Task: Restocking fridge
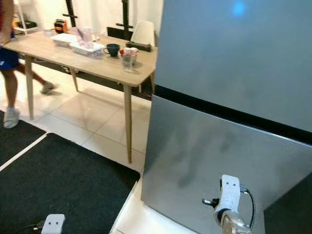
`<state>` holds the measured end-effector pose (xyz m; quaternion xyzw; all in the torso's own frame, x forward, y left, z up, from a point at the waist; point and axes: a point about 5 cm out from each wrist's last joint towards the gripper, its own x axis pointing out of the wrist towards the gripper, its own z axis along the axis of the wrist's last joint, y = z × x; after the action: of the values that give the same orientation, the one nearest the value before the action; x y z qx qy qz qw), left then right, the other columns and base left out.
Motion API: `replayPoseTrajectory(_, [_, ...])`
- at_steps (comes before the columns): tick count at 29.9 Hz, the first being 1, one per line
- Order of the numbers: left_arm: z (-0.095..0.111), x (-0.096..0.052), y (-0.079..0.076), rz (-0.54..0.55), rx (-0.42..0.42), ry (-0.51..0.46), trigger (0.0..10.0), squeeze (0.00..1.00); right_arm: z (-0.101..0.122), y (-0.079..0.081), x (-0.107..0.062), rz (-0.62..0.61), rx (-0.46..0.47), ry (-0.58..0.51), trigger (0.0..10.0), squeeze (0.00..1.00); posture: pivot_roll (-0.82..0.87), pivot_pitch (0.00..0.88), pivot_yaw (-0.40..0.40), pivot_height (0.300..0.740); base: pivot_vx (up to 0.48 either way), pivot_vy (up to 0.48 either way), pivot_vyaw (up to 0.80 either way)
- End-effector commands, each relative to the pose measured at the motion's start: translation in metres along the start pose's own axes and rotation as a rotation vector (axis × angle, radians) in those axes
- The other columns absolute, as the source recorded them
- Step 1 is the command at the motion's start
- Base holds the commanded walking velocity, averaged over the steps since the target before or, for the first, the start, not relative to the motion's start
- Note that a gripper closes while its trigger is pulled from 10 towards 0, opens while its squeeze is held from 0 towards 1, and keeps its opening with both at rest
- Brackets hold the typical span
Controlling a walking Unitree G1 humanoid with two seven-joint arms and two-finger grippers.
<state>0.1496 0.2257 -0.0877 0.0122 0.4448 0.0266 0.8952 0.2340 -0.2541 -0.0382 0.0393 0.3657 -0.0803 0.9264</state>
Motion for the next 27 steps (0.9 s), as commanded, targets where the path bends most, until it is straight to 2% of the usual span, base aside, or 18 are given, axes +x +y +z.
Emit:
replayPoseTrajectory(1, [-0.004, 0.000, -0.007, -0.016, 0.013, 0.004, 10.0, 0.00, -0.015, 0.003, -0.003, 0.026, -0.029, 0.043, 10.0, 0.00, -0.05, 0.000, -0.051, 0.740, 0.000, 0.000, 0.00])
replayPoseTrajectory(3, [-0.009, -0.001, -0.011, -0.027, 0.012, 0.017, 10.0, 0.00, -0.032, 0.005, -0.006, 0.044, -0.021, 0.089, 10.0, 0.00, -0.07, 0.000, -0.030, 0.740, 0.000, 0.000, 0.00])
replayPoseTrajectory(4, [-0.009, -0.001, -0.011, -0.027, 0.012, 0.017, 10.0, 0.00, -0.032, 0.005, -0.006, 0.044, -0.021, 0.089, 10.0, 0.00, -0.07, 0.000, -0.030, 0.740, 0.000, 0.000, 0.00])
replayPoseTrajectory(5, [-0.010, -0.001, -0.015, -0.047, 0.040, 0.032, 10.0, 0.00, -0.046, 0.004, -0.010, 0.046, -0.020, 0.132, 10.0, 0.00, -0.07, 0.000, -0.021, 0.740, 0.000, 0.000, 0.00])
replayPoseTrajectory(7, [-0.006, 0.001, -0.015, -0.043, 0.033, 0.024, 10.0, 0.00, -0.057, 0.002, -0.014, 0.035, -0.033, 0.169, 10.0, 0.00, -0.07, 0.000, -0.021, 0.740, 0.000, 0.000, 0.00])
replayPoseTrajectory(9, [-0.006, 0.001, -0.015, -0.043, 0.033, 0.024, 10.0, 0.00, -0.057, 0.002, -0.014, 0.035, -0.033, 0.169, 10.0, 0.00, -0.07, 0.000, -0.021, 0.740, 0.000, 0.000, 0.00])
replayPoseTrajectory(14, [0.008, 0.005, -0.017, -0.063, -0.024, -0.011, 10.0, 0.00, -0.078, 0.002, -0.021, 0.066, -0.069, 0.240, 10.0, 0.00, -0.11, 0.000, -0.028, 0.740, 0.000, 0.000, 0.80])
replayPoseTrajectory(17, [0.012, 0.006, -0.018, -0.066, -0.013, -0.014, 10.0, 0.00, -0.079, 0.004, -0.022, 0.082, -0.079, 0.246, 10.0, 0.00, -0.12, 0.000, -0.025, 0.740, 0.000, 0.000, 0.80])
replayPoseTrajectory(20, [0.022, 0.009, -0.024, -0.082, -0.065, -0.041, 10.0, 0.00, -0.083, 0.004, -0.023, 0.095, -0.102, 0.262, 10.0, 0.00, -0.10, 0.000, -0.034, 0.740, 0.000, 0.000, 0.80])
replayPoseTrajectory(27, [0.015, 0.007, -0.023, -0.089, -0.074, -0.026, 10.0, 0.00, -0.091, 0.002, -0.027, 0.094, -0.132, 0.292, 10.0, 0.00, -0.09, 0.000, -0.032, 0.740, 0.000, 0.000, 0.80])
